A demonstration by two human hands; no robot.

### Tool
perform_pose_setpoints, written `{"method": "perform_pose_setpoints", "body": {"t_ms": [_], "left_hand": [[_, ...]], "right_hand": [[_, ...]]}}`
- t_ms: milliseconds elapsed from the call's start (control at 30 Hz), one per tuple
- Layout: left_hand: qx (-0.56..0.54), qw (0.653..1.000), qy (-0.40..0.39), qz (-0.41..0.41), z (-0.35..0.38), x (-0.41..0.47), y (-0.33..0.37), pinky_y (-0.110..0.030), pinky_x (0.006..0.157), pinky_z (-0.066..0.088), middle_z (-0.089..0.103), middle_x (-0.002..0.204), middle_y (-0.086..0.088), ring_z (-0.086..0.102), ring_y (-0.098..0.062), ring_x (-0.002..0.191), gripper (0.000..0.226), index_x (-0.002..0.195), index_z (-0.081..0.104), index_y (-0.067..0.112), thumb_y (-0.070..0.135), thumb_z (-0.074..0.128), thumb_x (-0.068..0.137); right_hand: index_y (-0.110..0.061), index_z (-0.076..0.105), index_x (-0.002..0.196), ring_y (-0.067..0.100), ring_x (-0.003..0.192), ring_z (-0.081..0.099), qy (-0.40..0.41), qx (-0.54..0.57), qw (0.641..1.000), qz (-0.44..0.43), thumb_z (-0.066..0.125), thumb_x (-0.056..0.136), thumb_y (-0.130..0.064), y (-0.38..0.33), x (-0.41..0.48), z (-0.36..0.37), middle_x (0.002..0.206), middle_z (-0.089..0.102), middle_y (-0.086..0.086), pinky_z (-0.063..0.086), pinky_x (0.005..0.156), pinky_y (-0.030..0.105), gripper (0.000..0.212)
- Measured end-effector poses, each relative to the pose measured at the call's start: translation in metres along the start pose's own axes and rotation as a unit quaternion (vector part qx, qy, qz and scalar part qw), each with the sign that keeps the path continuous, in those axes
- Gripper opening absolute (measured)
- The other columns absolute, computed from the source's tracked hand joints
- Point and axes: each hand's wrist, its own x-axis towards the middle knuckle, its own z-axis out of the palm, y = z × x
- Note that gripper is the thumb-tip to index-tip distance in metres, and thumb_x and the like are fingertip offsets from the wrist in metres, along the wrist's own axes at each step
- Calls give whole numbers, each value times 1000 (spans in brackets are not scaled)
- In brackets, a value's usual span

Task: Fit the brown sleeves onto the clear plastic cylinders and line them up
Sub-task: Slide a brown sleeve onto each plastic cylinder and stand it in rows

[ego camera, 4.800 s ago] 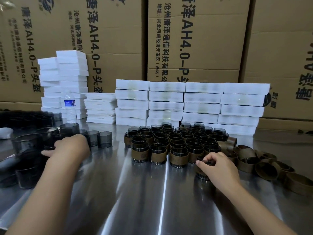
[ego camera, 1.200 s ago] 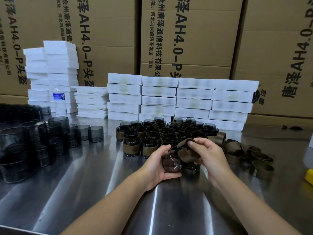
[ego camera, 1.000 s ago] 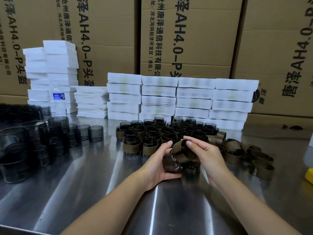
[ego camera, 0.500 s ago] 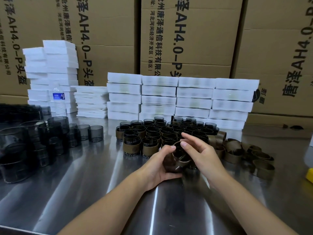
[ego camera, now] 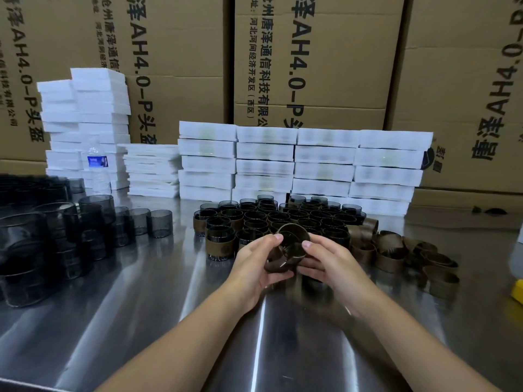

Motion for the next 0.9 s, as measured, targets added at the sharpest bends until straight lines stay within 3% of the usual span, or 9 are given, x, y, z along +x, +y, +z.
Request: {"method": "perform_pose_setpoints", "body": {"t_ms": [133, 267, 400, 633, 900], "left_hand": [[28, 999, 19, 17, 1, -3, 1, -49, 78, 58, 69, 107, -22, 69, -34, 97, 22, 90, 76, 10, 27, 69, 78], [39, 999, 32, 16, 1, -3, 2, -45, 73, 59, 72, 97, -15, 71, -28, 92, 17, 100, 73, 10, 20, 66, 88], [50, 997, 52, 11, 3, -4, 2, -47, 72, 59, 70, 105, -16, 70, -30, 97, 39, 122, 62, 6, 19, 70, 85], [42, 997, 71, 10, 2, -1, -3, -38, 58, 58, 76, 79, 1, 74, -15, 76, 27, 108, 67, 17, 13, 73, 82], [50, 996, 78, 7, 2, -1, -5, -40, 60, 59, 72, 101, -5, 71, -20, 90, 31, 100, 68, 25, 12, 79, 75]], "right_hand": [[-22, 70, 105, 20, 95, 69, -10, 0, 1000, 2, 49, 96, -14, 0, 0, -3, 102, 73, 4, 54, 86, 34, 24], [-25, 72, 102, 22, 96, 69, -20, 0, 1000, -4, 47, 97, -11, 0, 1, -5, 102, 73, 6, 55, 80, 32, 29], [-24, 72, 101, 21, 94, 70, -25, -15, 1000, -2, 44, 97, -7, 1, 2, -8, 100, 73, 6, 57, 74, 28, 33], [-22, 69, 103, 17, 95, 70, -26, -31, 999, 16, 40, 97, 1, 3, 2, -8, 98, 74, 4, 57, 70, 28, 38], [-19, 68, 101, 14, 90, 70, -40, -9, 999, 28, 36, 96, 9, 3, 1, -9, 94, 74, 2, 57, 69, 29, 43]]}}
